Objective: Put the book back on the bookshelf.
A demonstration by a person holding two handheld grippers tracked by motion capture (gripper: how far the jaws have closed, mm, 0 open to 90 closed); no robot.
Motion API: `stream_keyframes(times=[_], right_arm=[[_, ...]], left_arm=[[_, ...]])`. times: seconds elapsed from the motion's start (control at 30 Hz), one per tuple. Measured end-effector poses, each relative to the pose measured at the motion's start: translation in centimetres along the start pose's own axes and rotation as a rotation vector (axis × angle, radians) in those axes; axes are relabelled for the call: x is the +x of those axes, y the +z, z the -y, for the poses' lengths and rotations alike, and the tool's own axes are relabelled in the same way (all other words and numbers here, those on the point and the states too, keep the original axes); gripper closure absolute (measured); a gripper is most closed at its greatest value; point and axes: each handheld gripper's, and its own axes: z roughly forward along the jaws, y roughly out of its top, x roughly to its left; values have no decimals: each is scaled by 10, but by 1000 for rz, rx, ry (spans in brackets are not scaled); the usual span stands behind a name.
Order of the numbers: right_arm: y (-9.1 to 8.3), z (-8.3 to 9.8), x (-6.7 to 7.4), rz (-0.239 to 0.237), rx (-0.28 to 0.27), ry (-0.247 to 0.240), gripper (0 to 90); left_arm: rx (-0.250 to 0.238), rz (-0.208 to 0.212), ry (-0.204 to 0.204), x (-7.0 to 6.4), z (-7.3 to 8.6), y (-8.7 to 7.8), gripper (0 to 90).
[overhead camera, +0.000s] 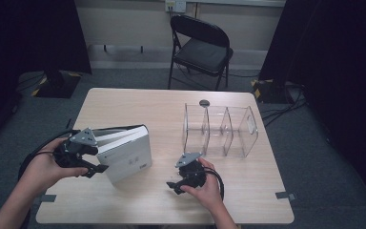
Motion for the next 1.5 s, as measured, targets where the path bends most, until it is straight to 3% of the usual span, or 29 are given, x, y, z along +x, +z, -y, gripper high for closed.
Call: stream_keyframes(times=[0.3, 0.57, 1.0, 1.17, 1.2, 1.27, 1.5], right_arm=[[-2, -18, -6, -26, -13, -4, 192], [-1, -22, -5, -24, -8, -8, 192], [9, 2, -2, -33, 18, 26, 178], [12, 10, -1, -22, 32, 35, 176], [13, 11, -1, -21, 31, 34, 176], [13, 13, -1, -13, 34, 29, 172], [14, 19, 1, -2, 14, 30, 163]], left_arm=[[-14, 1, -26, -2, 9, 3, 301], [-26, -4, -19, -4, 8, 6, 302], [-65, -30, 31, -8, -13, 8, 299], [-51, -34, 45, -6, -17, 11, 306], [-66, -35, 29, -7, -18, 12, 306], [-55, -31, 52, -7, -20, 12, 321], [-54, -42, 70, -11, -27, 17, 349]])
